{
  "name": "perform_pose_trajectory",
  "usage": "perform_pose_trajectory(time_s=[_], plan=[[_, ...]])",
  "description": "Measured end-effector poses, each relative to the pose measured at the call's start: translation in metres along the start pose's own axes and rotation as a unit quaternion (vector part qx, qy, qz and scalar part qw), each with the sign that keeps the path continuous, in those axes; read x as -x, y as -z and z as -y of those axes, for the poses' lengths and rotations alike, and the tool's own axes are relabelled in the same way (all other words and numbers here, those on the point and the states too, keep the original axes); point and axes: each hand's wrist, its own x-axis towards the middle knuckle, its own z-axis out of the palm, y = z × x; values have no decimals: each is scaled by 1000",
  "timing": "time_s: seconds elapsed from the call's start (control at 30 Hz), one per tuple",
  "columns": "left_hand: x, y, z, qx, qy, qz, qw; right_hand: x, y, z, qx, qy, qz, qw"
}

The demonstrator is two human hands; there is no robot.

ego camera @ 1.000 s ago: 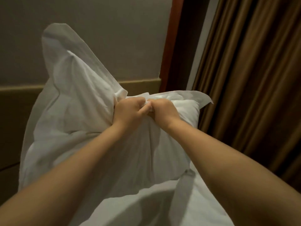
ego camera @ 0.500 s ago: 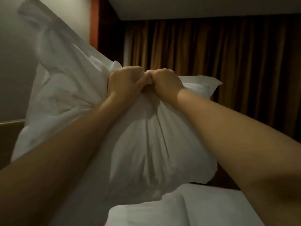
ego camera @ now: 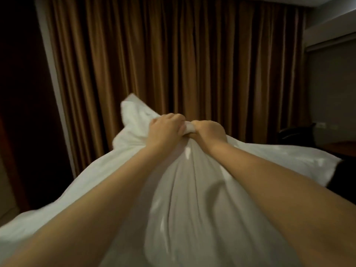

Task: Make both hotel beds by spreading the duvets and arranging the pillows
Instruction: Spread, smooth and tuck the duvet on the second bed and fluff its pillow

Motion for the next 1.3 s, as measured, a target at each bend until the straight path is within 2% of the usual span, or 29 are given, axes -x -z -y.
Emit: perform_pose_trajectory(time_s=[0.07, 0.13, 0.2, 0.27, 0.4, 0.5, 0.6, 0.73, 0.83, 0.93, 1.03, 1.13, 1.2, 1.3], plan=[[11, -25, -7, 60, 54, 48, 996, 0, -18, -26, -43, -97, 5, 994], [31, -47, 0, 76, 104, 91, 987, 0, -41, -40, 1, -149, 15, 989], [56, -65, 15, 73, 160, 152, 973, 3, -72, -40, 71, -187, 63, 978], [82, -81, 30, 52, 191, 202, 959, 13, -110, -28, 65, -216, 142, 964], [127, -97, 72, 30, 245, 240, 939, 43, -196, 26, 1, -200, 282, 938], [166, -99, 114, 18, 293, 250, 923, 65, -253, 73, -7, -151, 337, 929], [220, -96, 165, -10, 355, 284, 891, 83, -298, 113, -12, -129, 382, 915], [293, -98, 227, -21, 412, 352, 840, 98, -355, 158, -6, -157, 453, 878], [337, -104, 271, -5, 444, 362, 820, 108, -397, 195, -5, -193, 470, 861], [368, -112, 309, -11, 439, 374, 817, 112, -427, 221, 32, -216, 446, 868], [383, -121, 337, -9, 462, 385, 799, 108, -452, 242, 59, -150, 431, 888], [399, -127, 359, -1, 507, 388, 769, 105, -478, 272, 76, -11, 445, 892], [416, -130, 376, -6, 563, 384, 732, 101, -498, 287, 89, 48, 483, 870], [443, -134, 394, 18, 667, 364, 650, 90, -528, 295, 120, 61, 532, 836]])
